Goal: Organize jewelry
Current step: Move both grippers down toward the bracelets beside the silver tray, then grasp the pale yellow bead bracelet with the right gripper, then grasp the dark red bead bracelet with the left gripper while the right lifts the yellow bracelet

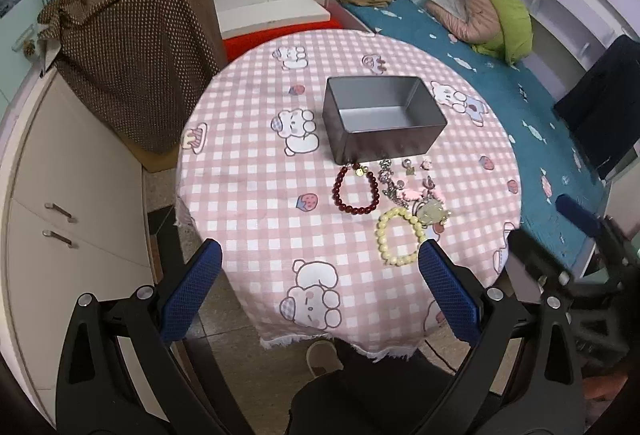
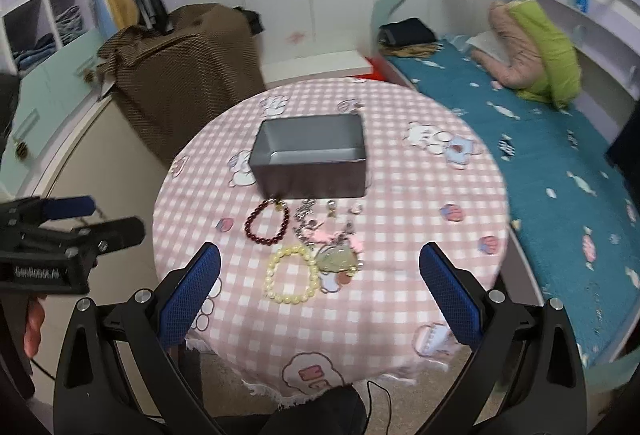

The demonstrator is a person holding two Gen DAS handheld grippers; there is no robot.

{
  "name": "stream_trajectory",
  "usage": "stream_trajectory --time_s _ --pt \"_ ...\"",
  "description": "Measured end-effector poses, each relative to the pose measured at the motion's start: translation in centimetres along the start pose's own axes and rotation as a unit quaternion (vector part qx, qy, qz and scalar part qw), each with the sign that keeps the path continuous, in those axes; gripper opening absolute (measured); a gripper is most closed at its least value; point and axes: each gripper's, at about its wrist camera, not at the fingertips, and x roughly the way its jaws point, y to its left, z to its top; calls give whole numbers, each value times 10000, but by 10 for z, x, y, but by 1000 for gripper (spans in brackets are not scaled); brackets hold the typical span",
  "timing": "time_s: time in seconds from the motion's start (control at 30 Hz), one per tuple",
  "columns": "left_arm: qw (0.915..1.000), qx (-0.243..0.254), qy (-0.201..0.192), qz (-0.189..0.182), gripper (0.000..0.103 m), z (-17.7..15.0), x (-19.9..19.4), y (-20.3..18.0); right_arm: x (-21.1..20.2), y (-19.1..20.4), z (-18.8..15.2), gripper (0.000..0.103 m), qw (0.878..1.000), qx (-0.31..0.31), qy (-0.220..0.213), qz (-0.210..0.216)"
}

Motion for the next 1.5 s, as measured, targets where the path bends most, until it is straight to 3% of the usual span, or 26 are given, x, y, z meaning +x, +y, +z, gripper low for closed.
stream_trajectory --time_s 0.07,0.2,0.27,0.37,0.47,0.67,0.7,1.0,1.03,1.1,1.33,1.5 --pt "9999 -61 0 -85 98 0 8 2 14 1 -4 90 9998 -141 103 46" --pt "9999 -20 126 48 98 0 33 1 55 -3 -13 59 9972 -109 607 425" --pt "9996 -103 270 79 98 2 46 2 72 -3 -17 50 9951 -96 817 556" --pt "9989 -184 410 142 98 4 64 5 87 0 -23 40 9930 -279 974 603" --pt "9964 -191 791 237 98 7 86 6 103 1 -27 27 9891 -337 1230 743" --pt "9938 -514 960 228 98 20 107 12 125 -3 -31 16 9863 -463 1492 535" --pt "9933 -547 990 218 98 22 111 13 128 -4 -33 10 9855 -488 1542 506" --pt "9919 -676 1069 91 95 44 137 9 127 -11 -28 8 9838 -666 1553 601" --pt "9921 -647 1068 84 92 47 140 7 125 -12 -24 8 9844 -649 1502 642" --pt "9915 -578 1164 118 76 52 149 4 118 -16 -16 8 9860 -658 1389 652" --pt "9877 -466 1454 322 67 58 175 0 97 -38 19 8 9930 -400 957 560" --pt "9845 -377 1615 563 42 60 185 -1 87 -56 43 8 9970 -310 646 281"
